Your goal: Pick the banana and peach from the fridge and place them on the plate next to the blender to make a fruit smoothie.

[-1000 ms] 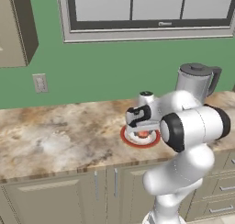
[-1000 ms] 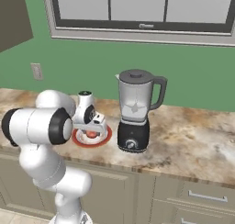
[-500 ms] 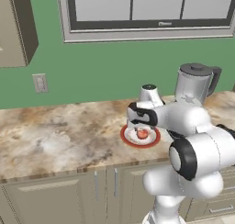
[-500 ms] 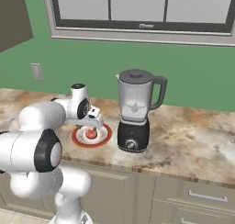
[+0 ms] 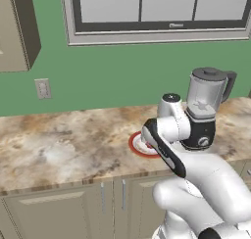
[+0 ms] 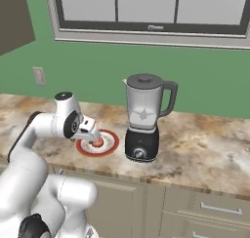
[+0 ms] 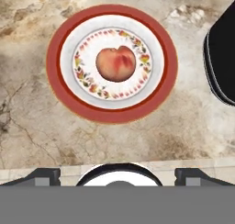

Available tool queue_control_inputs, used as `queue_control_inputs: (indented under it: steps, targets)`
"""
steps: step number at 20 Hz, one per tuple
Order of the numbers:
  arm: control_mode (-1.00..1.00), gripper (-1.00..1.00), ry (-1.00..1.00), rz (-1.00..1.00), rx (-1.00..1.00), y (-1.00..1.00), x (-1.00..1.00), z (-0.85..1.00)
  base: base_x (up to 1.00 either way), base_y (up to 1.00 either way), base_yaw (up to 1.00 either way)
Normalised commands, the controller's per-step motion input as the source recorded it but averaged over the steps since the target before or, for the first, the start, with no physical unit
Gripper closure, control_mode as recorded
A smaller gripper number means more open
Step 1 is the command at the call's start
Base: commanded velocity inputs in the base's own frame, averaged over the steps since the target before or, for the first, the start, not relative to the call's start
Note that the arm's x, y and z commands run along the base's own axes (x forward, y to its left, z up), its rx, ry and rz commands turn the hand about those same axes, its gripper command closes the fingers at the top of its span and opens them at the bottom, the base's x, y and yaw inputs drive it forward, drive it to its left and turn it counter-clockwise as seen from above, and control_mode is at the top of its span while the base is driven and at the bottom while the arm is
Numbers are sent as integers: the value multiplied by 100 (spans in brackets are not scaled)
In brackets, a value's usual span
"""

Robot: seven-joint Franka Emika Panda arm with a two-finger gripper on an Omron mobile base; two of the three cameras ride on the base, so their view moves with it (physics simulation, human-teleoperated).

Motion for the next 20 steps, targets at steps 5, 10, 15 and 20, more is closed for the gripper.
queue_control_inputs:
  steps: [5,10,15,20]
  targets:
    - [-100,-100,-8,0,0,-12,-92,8,0,0,0]
    - [-100,-100,3,1,-1,14,-16,-15,0,0,0]
    - [100,-100,3,3,0,12,-3,-15,-35,0,0]
    - [100,-100,0,0,0,0,0,0,-100,-1,0]
